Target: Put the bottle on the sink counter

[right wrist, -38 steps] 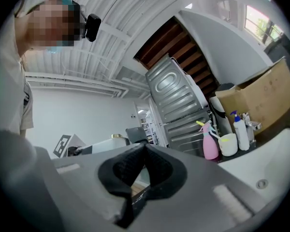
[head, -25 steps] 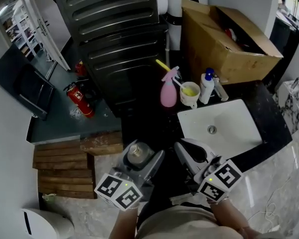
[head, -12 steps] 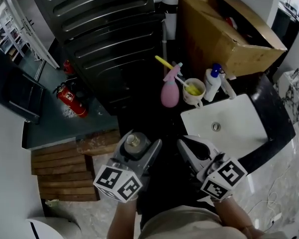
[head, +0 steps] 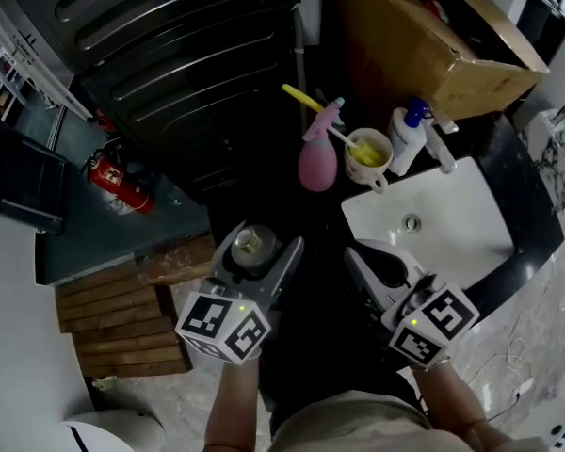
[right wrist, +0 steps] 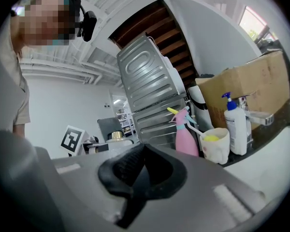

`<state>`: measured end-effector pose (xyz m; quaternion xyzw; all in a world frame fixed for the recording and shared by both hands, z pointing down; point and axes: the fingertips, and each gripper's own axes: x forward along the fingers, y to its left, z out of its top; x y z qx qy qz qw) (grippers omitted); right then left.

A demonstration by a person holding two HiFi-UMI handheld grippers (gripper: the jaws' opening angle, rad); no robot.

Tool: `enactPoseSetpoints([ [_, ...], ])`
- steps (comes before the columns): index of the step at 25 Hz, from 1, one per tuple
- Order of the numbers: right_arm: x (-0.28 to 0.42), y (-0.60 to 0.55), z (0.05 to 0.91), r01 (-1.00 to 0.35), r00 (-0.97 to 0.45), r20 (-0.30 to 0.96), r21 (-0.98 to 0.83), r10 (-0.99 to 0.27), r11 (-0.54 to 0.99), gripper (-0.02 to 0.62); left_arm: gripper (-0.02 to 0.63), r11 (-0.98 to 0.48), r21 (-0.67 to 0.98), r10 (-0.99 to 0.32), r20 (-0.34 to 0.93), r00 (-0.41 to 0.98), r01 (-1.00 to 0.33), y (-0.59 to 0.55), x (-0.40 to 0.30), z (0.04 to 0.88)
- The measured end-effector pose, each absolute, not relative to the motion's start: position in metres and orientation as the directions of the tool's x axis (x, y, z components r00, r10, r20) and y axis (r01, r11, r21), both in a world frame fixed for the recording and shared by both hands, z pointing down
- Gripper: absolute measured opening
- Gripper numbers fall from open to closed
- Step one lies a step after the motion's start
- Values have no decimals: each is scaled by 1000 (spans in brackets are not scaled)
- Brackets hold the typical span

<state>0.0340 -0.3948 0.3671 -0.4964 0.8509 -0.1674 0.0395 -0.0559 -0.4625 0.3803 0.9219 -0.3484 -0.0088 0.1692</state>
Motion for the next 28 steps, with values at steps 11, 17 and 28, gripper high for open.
enactPoseSetpoints([
  [11,46,-413,402,-843,-479,161,-358,-863,401,3,350,-693,336,-618,180,765,-638,-502,-40,430],
  [17,49,-422,409,-844,-477,163,-360,-864,398,3,350,-689,340,-610,205,765,-640,-520,-30,447],
  [28,53,-423,420,-840,-483,182,-374,-857,394,3,350,-690,279,-594,308,743,-668,-547,-21,477],
])
